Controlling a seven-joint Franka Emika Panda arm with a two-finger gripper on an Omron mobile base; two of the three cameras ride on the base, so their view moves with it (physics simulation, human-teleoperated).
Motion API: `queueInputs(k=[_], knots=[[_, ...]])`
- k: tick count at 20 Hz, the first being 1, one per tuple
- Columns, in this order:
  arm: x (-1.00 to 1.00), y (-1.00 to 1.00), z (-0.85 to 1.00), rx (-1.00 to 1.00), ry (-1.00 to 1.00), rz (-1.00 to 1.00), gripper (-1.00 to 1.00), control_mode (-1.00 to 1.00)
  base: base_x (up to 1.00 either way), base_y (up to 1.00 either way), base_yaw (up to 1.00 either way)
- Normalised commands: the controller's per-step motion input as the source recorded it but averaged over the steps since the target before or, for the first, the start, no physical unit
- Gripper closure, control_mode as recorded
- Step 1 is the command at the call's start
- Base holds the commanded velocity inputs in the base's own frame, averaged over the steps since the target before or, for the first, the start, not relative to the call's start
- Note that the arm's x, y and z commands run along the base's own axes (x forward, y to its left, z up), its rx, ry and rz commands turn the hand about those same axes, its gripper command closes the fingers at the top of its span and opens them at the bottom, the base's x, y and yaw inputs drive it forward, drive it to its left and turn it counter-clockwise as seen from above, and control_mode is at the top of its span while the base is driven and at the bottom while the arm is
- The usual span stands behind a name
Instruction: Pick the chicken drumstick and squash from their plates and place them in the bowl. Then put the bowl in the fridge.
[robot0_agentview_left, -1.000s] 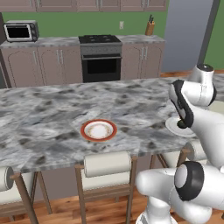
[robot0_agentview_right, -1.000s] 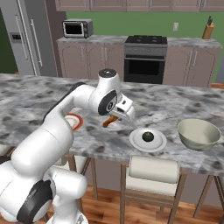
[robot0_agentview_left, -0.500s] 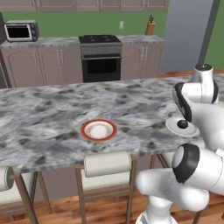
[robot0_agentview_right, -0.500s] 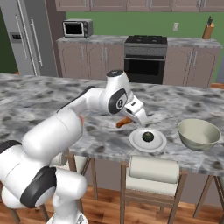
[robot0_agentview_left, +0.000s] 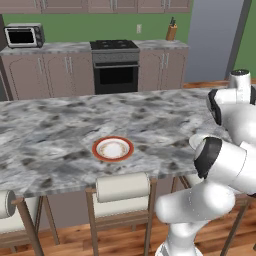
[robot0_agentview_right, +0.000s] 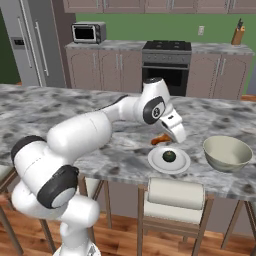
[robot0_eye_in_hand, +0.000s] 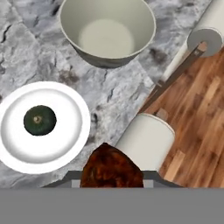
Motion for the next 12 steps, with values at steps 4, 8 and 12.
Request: queueInputs(k=[4, 8, 12], knots=[[0.2, -0.62, -0.09, 0.01, 0.0, -0.23, 1.0, -1.0, 0.0, 0.0, 0.0], [0.32, -0.5, -0.12, 0.09, 0.0, -0.17, 1.0, -1.0, 0.0, 0.0, 0.0], [0.31, -0.5, -0.11, 0.16, 0.0, -0.14, 1.0, -1.0, 0.0, 0.0, 0.0]])
